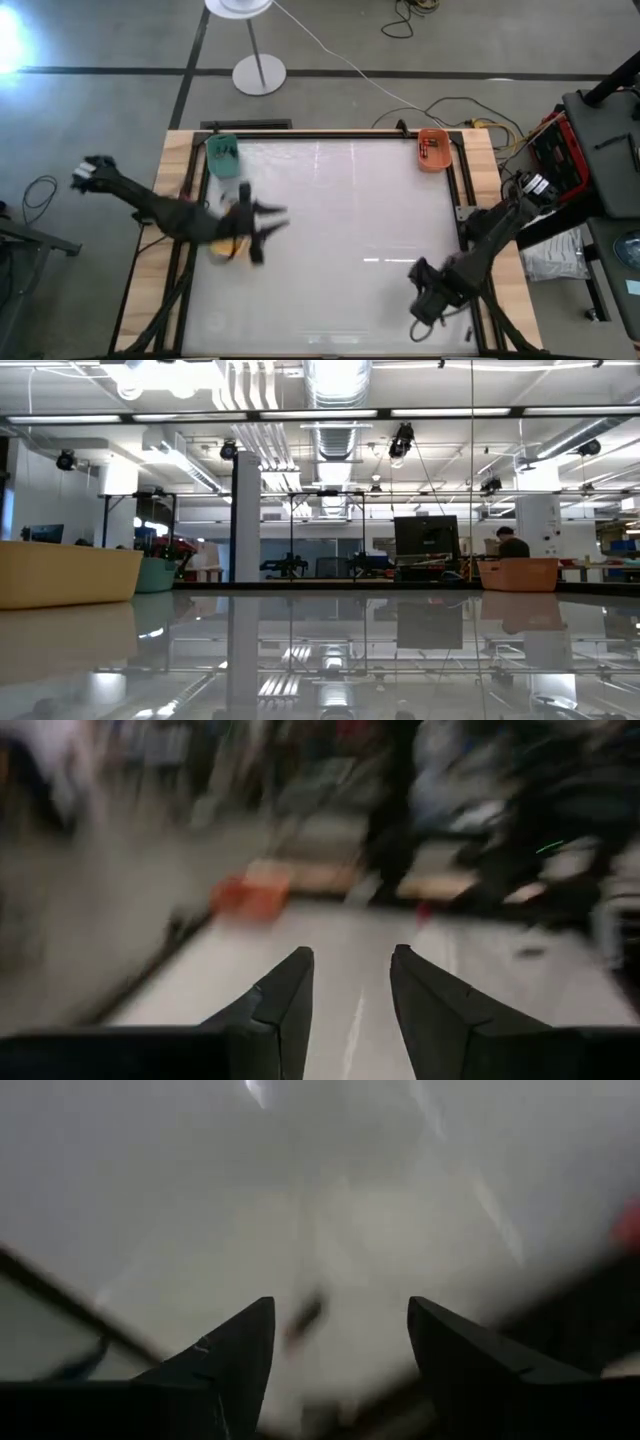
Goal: Sort batteries
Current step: Put the black battery into the green bin
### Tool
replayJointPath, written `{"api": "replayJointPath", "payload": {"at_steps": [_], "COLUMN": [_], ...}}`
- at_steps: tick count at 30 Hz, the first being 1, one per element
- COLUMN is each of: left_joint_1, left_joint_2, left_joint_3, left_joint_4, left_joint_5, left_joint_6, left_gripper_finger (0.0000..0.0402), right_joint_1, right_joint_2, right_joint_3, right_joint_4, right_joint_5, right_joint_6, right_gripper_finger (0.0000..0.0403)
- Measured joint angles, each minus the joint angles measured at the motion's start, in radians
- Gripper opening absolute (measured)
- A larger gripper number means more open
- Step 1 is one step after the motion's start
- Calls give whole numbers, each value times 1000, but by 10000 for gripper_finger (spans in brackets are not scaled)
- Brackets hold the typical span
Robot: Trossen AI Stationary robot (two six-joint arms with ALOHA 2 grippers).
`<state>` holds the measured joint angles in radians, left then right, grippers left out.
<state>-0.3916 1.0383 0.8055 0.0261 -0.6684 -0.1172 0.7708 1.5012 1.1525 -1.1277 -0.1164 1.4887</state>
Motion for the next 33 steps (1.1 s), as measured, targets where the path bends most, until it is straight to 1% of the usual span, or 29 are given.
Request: {"api": "replayJointPath", "payload": {"at_steps": [2, 4, 6, 8, 11, 14, 16, 18, 19, 21, 23, 26, 29, 33], "left_joint_1": [-141, -253, -331, -384, -428, -439, -438, -436, -437, -443, -446, -446, -446, -446], "left_joint_2": [29, 76, 130, 191, 281, 348, 374, 382, 384, 390, 396, 400, 403, 403], "left_joint_3": [-82, -162, -225, -275, -327, -347, -337, -308, -296, -274, -255, -228, -206, -167], "left_joint_4": [261, 505, 738, 935, 1120, 1209, 1274, 1293, 1278, 1216, 1162, 1107, 1040, 854], "left_joint_5": [-87, -134, -133, -130, -127, -127, -129, -143, -171, -234, -263, -265, -263, -230], "left_joint_6": [151, 260, 338, 408, 515, 629, 698, 716, 716, 708, 711, 703, 657, 606], "left_gripper_finger": [117, 117, 117, 117, 117, 117, 117, 117, 117, 117, 117, 117, 117, 117], "right_joint_1": [27, 49, 68, 77, 78, 68, 66, 67, 68, 69, 69, 69, 69, 69], "right_joint_2": [21, 40, 53, 58, 59, 59, 59, 59, 59, 60, 60, 60, 60, 60], "right_joint_3": [-3, -20, -50, -86, -139, -184, -216, -238, -247, -261, -267, -282, -294, -314], "right_joint_4": [14, 57, 108, 176, 224, 265, 319, 394, 423, 464, 485, 481, 484, 483], "right_joint_5": [-124, -211, -237, -254, -256, -261, -284, -312, -316, -318, -318, -318, -318, -318], "right_joint_6": [82, 170, 246, 300, 382, 436, 478, 505, 514, 528, 527, 528, 527, 516], "right_gripper_finger": [220, 223, 227, 231, 235, 234, 229, 223, 220, 212, 201, 181, 156, 125]}}
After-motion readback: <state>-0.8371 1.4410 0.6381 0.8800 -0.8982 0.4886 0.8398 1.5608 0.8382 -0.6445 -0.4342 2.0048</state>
